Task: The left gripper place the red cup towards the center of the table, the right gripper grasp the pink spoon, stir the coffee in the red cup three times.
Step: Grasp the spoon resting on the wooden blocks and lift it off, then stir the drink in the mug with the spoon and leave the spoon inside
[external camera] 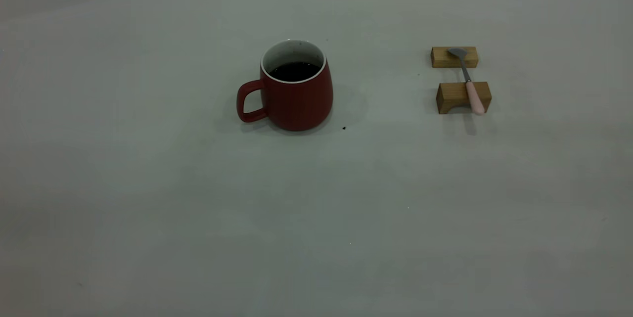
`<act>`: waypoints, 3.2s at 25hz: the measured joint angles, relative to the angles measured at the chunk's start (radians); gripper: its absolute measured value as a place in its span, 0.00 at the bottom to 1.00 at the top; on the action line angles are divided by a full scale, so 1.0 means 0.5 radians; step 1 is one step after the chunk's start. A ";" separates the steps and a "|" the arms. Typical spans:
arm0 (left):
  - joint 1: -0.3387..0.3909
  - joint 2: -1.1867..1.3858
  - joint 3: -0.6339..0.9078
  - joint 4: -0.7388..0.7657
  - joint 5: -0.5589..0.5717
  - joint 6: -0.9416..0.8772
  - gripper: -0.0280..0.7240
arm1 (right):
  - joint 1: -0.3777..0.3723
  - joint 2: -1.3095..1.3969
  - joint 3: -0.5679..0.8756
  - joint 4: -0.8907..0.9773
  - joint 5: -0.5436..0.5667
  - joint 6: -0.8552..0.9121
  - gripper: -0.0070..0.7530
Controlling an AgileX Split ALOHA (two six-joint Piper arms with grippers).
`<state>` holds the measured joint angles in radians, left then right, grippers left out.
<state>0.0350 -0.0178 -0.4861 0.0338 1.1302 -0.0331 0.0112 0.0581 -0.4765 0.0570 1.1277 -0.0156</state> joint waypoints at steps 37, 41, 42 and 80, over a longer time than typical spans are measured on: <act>0.000 0.000 0.000 -0.005 0.000 0.000 0.36 | 0.558 4.250 -1.473 0.397 -1.172 -0.190 0.88; 0.000 0.000 0.000 -0.005 0.000 0.002 0.36 | 0.558 4.345 -1.551 0.341 -1.191 -0.171 0.88; 0.000 0.000 0.000 -0.005 0.000 0.002 0.36 | 0.558 4.365 -1.569 0.311 -1.191 -0.156 0.88; 0.000 0.000 0.000 -0.006 0.000 0.002 0.36 | 0.518 4.200 -1.648 0.162 -1.269 0.137 0.18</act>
<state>0.0350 -0.0178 -0.4861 0.0309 1.1302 -0.0320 0.2704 2.1582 -1.3007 0.1382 0.4934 0.0530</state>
